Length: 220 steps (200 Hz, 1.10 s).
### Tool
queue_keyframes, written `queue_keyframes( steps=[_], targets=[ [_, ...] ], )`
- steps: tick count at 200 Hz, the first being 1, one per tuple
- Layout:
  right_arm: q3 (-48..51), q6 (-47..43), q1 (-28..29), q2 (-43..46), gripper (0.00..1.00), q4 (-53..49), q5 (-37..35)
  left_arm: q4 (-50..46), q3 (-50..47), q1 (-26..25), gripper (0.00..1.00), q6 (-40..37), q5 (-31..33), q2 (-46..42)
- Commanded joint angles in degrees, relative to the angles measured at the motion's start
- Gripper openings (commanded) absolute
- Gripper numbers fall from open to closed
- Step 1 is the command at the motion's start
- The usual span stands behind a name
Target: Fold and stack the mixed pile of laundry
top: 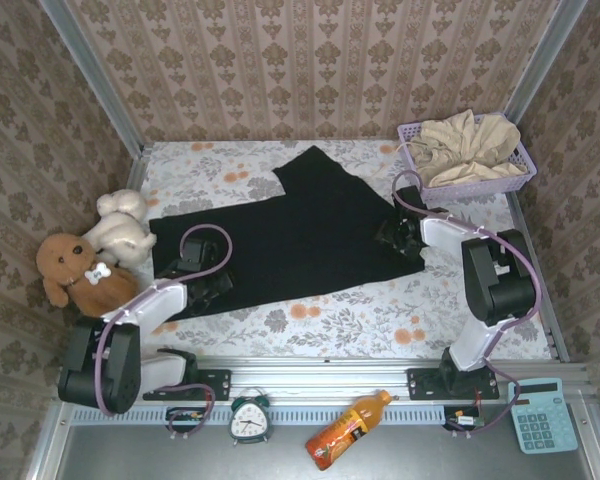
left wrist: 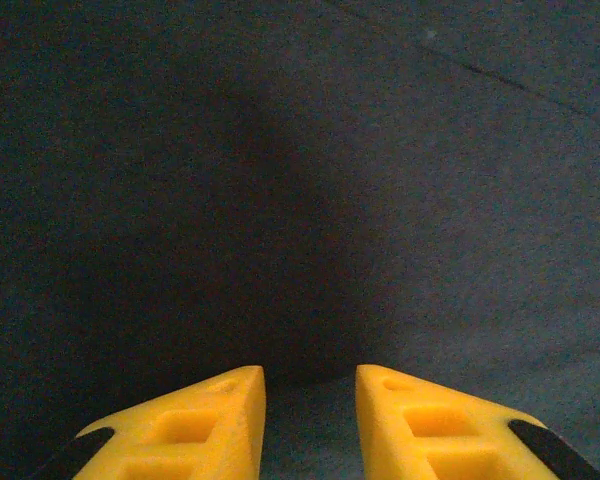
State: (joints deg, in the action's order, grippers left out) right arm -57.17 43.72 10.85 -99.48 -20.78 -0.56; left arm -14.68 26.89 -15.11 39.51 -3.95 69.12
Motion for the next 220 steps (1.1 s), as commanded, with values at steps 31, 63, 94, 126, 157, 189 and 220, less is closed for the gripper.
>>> queue_keyframes(
  steps=[31, 63, 94, 126, 157, 189, 220],
  targets=[
    [13.2, 1.17, -0.23, 11.11, 0.7, -5.42, 1.33, -7.34, -0.13, -3.82, 0.32, 3.07, 1.74, -1.67],
    [20.29, 2.17, -0.06, 21.96, 0.7, -12.57, 1.18, -7.82, -2.35, -5.95, 0.32, 6.01, -0.48, -2.83],
    [27.05, 2.75, -0.17, 35.13, 0.7, -21.36, -0.66, -14.45, -5.07, -11.91, 0.32, 10.92, 1.18, -9.94],
    [28.67, 4.03, -0.37, 43.34, 0.68, -24.85, -1.02, -23.24, -9.28, -14.9, 0.32, 16.72, 1.12, -22.2],
    [22.95, -0.21, -0.13, 40.68, 0.67, -24.55, 0.21, -26.45, -6.21, -14.65, 0.37, 14.92, 5.35, -28.7],
    [13.87, -7.6, -0.09, 34.82, 0.41, -18.96, 2.79, -17.55, 3.68, -11.33, 0.42, 6.02, 6.51, -16.94],
    [5.42, -11.63, 1.05, 24.88, 0.29, -8.11, 3.91, -7.63, 13.97, -6.92, 0.44, -1.48, 5.79, -3.41]
  ],
)
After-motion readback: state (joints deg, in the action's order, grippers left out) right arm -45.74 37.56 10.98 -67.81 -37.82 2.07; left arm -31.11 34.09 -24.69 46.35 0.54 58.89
